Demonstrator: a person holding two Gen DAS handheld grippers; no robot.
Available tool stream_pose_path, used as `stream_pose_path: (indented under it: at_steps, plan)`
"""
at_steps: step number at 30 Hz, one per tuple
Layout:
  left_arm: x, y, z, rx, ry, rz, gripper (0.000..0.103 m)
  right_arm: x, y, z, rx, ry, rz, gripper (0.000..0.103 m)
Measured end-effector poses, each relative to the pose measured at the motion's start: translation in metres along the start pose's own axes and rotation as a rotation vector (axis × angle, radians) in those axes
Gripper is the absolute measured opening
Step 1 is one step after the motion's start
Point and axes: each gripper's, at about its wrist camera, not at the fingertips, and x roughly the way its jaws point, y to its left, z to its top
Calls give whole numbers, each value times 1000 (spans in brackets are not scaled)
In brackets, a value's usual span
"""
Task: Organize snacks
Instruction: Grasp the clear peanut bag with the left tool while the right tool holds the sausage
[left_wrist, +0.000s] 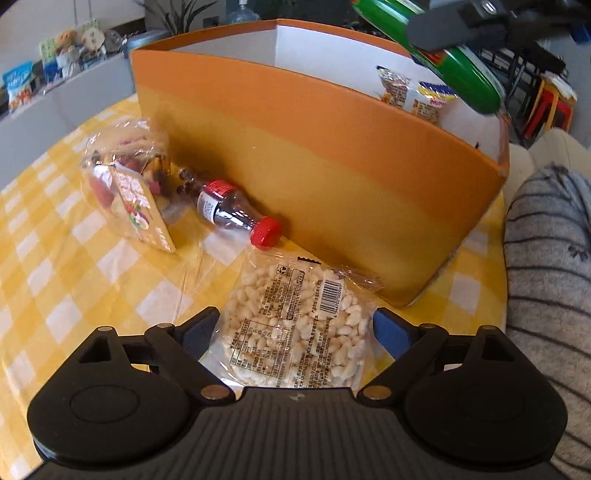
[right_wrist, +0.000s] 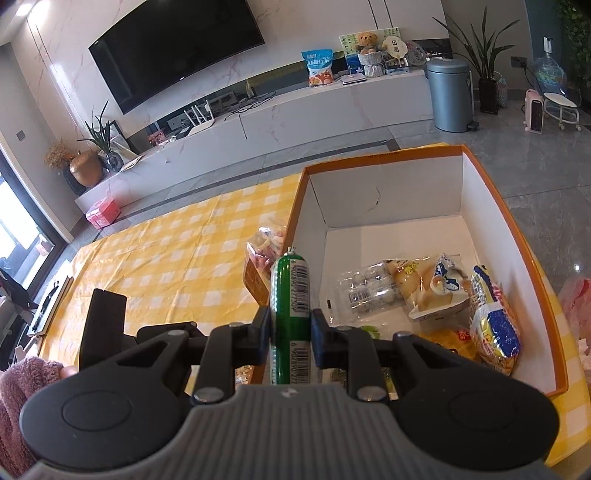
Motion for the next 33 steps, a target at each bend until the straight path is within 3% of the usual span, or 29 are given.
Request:
stream_pose_path:
  at_steps: [5, 11, 13, 20, 27, 33]
  plan:
    - [0, -11, -2, 58, -9, 45, 103, 1, 1, 0, -11, -4, -13, 21]
    - [-2, -12, -3, 37, 4, 43, 100, 5, 0, -2, -10, 5, -27, 21]
    - [-7, -12, -1, 28, 8, 46, 93, 5, 1, -2, -16, 2, -28, 21]
    - [-20, -20, -7, -12, -6, 115, 93, -1, 8, 0, -15, -11, -32, 21]
    - [-61, -31, -8, -42, -81, 165, 93, -18, 17, 0, -38, -32, -32, 21]
    - [-117, -30, 16, -141, -221, 231, 93, -37, 26, 5, -32, -74, -24, 21]
